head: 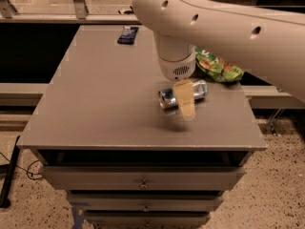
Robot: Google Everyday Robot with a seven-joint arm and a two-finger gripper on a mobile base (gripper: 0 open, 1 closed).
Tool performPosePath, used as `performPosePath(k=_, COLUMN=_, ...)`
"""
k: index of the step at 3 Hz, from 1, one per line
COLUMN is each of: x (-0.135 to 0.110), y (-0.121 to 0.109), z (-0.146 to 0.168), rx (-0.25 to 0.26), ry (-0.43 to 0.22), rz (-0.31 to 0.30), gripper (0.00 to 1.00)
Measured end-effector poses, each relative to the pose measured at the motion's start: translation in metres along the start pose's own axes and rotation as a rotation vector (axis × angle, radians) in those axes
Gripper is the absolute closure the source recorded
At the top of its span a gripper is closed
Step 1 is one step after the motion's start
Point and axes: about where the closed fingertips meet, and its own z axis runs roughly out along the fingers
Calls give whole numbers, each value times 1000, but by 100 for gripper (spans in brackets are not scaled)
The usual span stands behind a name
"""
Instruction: Knock redbull can over
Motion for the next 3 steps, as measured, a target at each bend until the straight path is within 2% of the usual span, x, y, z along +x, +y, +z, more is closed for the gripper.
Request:
performPosePath(k=1, x=14, y=3, z=-11, rx=-4, ry=-95, rz=64, gripper=0)
performPosePath(k=2, x=40, y=6, z=-27, rx=5, ry=-224, rz=146, gripper=0)
performPosePath(k=3, x=100, y=24, z=-40, rx=44, ry=-383, rz=284, gripper=0)
